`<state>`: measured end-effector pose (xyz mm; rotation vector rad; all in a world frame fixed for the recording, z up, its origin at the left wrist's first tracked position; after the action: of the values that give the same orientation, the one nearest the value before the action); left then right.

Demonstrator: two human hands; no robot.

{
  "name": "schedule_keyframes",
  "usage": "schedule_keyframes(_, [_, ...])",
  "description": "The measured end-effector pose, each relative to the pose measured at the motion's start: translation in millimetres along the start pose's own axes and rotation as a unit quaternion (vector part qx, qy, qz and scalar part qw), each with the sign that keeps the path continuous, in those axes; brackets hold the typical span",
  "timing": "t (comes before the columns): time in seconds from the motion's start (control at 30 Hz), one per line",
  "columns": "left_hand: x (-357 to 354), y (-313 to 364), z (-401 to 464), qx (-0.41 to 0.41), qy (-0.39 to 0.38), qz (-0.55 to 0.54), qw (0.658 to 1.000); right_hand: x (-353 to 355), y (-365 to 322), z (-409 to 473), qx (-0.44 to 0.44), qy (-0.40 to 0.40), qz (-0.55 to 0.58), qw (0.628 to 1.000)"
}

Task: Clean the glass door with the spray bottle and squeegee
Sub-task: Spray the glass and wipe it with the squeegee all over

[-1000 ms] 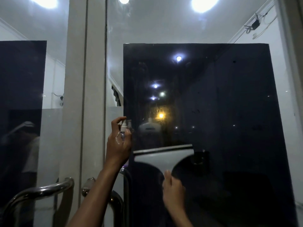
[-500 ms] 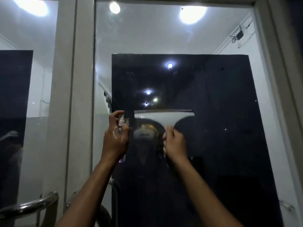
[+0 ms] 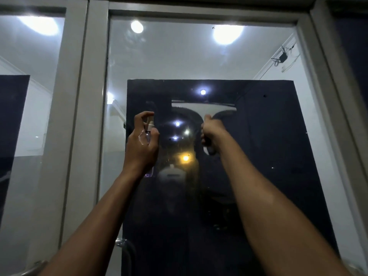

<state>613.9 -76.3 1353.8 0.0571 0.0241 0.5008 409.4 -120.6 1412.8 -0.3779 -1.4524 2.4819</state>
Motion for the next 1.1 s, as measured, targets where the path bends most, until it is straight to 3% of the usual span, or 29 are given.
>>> schedule_keyframes(0.23, [-30, 9, -15, 0.011, -0.013, -0.008, 1.000, 39, 113, -68, -0.035, -0.052, 0.011, 0.998])
schedule_keyframes(0.47, [-41, 20, -11, -0.009, -0.012, -0.015, 1.000, 47, 38, -19, 0.118, 0.083, -0.011, 0.989])
schedule_keyframes(0.63, [-40, 14, -9, -0.013, -0.010, -0.007, 1.000, 58, -19, 42, 0.071, 0.111, -0.001, 0.991])
schedule_keyframes(0.73, [-42, 10, -12, -0.009, -0.011, -0.007, 1.000, 66, -4, 54, 0.032, 0.094, -0.018, 0.995])
schedule_keyframes(0.97, [-58, 16, -20, 0.010, -0.018, -0.018, 1.000, 93, 80, 19, 0.053, 0.089, -0.141, 0.985])
schedule_keyframes(1.1, [-62, 26, -17, 0.008, -0.028, -0.025, 0.999, 100, 84, -1, 0.060, 0.091, -0.147, 0.983])
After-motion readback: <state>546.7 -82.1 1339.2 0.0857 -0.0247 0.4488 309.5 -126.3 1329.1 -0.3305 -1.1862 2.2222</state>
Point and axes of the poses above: each hand's wrist, its own z-axis towards the middle knuckle, its own x-axis out of the back of the hand, y = z × x, the point moved 2 cm from there along z, towards the middle knuckle, and after that the axes turned 4 degrees about -x, right-handed, at the moved point
